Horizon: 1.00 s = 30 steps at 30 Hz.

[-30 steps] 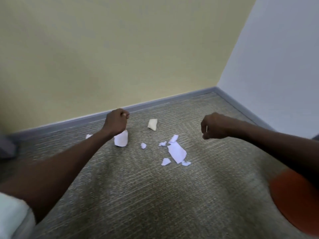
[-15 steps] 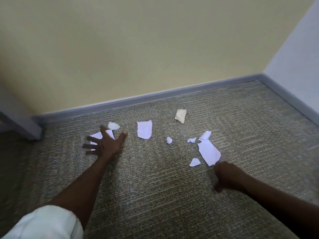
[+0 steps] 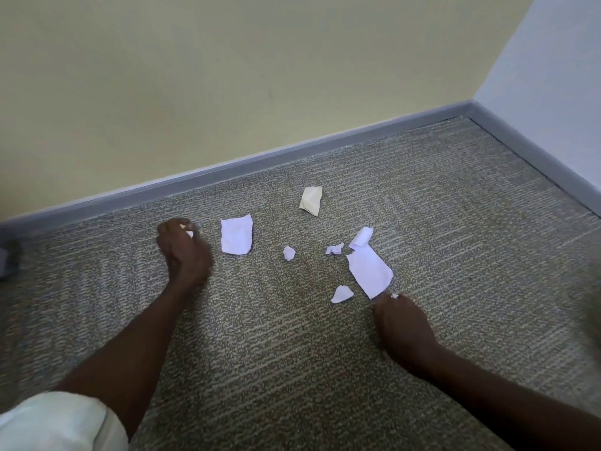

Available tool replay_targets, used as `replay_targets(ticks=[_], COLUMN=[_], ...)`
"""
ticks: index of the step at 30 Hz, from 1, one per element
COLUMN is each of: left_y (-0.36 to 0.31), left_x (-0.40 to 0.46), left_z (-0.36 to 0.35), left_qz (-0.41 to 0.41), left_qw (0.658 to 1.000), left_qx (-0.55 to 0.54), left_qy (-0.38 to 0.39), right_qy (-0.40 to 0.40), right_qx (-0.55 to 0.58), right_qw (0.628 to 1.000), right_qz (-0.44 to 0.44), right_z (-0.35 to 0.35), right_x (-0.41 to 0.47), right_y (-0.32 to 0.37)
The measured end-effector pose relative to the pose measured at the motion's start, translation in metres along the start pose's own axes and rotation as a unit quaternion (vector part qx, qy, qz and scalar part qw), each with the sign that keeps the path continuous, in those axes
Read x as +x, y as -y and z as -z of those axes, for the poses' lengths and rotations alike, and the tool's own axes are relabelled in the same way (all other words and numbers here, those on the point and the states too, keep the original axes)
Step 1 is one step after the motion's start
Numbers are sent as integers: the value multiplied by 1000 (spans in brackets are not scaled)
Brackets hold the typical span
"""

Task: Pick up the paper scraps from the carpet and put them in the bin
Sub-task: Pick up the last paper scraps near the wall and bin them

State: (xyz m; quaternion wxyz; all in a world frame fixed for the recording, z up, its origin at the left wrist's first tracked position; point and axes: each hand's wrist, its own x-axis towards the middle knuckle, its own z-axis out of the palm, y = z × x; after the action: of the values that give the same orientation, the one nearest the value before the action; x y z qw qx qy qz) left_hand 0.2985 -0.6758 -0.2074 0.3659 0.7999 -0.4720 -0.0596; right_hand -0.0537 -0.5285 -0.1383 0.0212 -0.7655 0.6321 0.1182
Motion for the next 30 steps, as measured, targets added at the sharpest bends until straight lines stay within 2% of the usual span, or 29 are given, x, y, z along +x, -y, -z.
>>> replay_targets(ticks=[3, 6, 8, 10, 14, 17, 19, 21, 24, 26, 27, 28, 30], left_y=[-36, -52, -48, -40, -41, -33, -21, -22, -37, -46, -52, -59, -79], left_x=[-13, -29, -41, -52, -73, -82, -86, -96, -126, -143, -151, -157, -170], left_z=[-6, -16, -20, -22, -17, -15, -12, -2, 21, 33, 36, 40, 49], left_qz=[12, 9, -56, -135, -218, -244, -282, -307, -244, -161, -131, -97, -35], left_qw=[999, 994, 982, 965, 955, 933, 910, 902, 949, 965, 967, 965, 951], left_qx=[-39, 7, 97, 176, 178, 220, 246, 232, 99, 10, -34, -78, -155], left_qy=[16, 105, 149, 144, 97, 146, 181, 197, 174, 207, 218, 231, 264], right_qy=[4, -23, -40, -22, 4, 38, -9, -51, -63, -65, -64, -70, -76], right_qx=[3, 29, 27, 44, 69, 129, 164, 205, 225, 232, 271, 338, 496], right_qw=[1000, 999, 999, 999, 996, 990, 986, 977, 972, 970, 959, 934, 851], right_qz=[-25, -13, -10, -18, -58, -40, -24, -19, -8, -28, -53, -89, -153], right_z=[-12, -16, -20, -19, -39, -41, -38, -43, -52, -54, -49, -43, -24], right_x=[2, 1, 0, -4, -11, -20, -29, -35, -41, -40, -39, -37, -30], right_y=[-1, -2, -4, -7, -13, -18, -21, -24, -23, -17, -13, -8, 8])
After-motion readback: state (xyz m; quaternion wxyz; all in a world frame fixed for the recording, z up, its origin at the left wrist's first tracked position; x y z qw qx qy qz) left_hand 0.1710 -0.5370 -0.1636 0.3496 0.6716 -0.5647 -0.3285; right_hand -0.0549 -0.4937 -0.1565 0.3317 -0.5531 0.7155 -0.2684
